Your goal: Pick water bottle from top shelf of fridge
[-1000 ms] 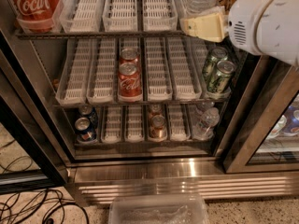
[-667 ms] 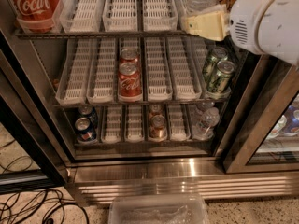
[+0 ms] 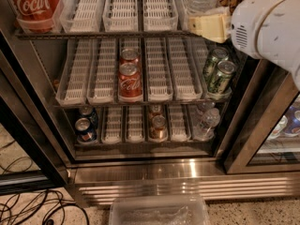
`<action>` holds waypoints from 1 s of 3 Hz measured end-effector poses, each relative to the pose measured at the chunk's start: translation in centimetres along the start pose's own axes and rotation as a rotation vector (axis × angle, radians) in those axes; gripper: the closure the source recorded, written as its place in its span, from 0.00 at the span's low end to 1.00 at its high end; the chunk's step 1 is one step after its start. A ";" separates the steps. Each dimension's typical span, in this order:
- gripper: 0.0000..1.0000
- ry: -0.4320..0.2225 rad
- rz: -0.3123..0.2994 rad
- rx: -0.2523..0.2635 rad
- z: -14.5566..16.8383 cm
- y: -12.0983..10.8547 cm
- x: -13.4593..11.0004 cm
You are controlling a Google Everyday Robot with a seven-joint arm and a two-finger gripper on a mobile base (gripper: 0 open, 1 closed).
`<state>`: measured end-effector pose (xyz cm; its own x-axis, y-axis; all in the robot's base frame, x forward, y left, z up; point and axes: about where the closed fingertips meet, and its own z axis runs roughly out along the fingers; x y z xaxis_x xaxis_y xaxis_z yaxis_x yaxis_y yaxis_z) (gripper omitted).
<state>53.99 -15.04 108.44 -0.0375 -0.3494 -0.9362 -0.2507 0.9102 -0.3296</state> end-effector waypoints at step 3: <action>0.28 -0.060 0.069 -0.023 1.6 1.7 -0.3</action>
Offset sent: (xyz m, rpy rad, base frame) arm 0.0349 0.0457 -0.0190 0.1033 -0.0064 0.0213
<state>55.14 -13.00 107.99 0.0027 -0.2718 -0.9624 -0.2721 0.9258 -0.2622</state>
